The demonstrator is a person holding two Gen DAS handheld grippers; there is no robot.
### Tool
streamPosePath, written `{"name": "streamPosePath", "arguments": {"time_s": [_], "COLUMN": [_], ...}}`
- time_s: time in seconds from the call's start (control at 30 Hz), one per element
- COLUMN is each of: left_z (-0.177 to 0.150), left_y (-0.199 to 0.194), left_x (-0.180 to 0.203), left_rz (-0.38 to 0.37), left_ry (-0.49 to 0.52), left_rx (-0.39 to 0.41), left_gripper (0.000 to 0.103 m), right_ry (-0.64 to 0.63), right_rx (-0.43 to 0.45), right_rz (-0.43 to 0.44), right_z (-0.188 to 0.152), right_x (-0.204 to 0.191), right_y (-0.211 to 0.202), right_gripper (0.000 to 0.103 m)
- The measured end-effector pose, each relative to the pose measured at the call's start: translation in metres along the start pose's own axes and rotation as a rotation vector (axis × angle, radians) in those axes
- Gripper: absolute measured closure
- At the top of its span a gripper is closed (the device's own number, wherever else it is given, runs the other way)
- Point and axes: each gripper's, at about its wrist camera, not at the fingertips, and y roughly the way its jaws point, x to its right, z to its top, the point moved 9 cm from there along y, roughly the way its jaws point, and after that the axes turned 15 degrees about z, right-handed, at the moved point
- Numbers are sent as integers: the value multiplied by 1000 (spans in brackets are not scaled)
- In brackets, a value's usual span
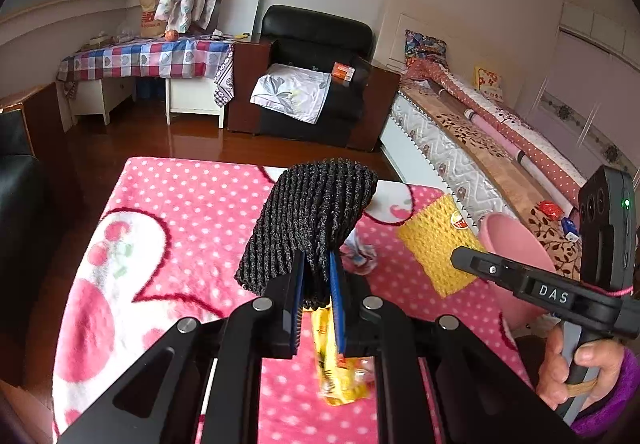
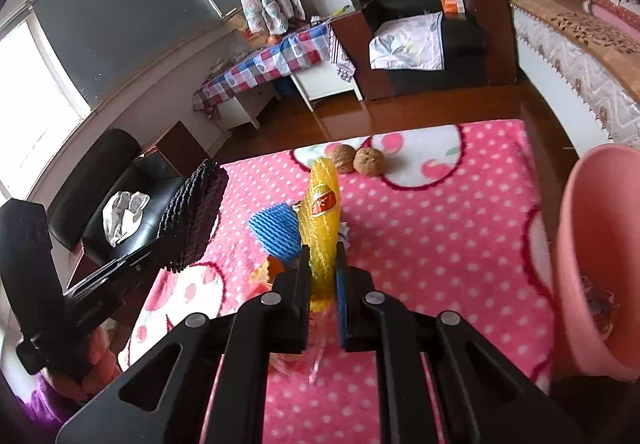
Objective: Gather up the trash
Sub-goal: 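Carry the yellow and black meshes toward the pink basin with both tools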
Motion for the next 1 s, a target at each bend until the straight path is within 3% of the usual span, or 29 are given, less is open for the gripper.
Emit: {"name": "streamPosePath", "arguments": {"time_s": [0.63,1.0], "left_z": [-8,-5], "left_y": [-5,-9], "left_x": [84,146], "left_rz": [-92,-182], "left_ry": [67,121], "left_rx": [-31,-31], "left_gripper": [92,92], "right_ry": [3,33], "right_rx": [114,200], "right_rz": [-86,-199], "right_z": [-8,-11], "right_x": [39,81], "right_y": [-64,-115], "right_gripper": [92,92]}}
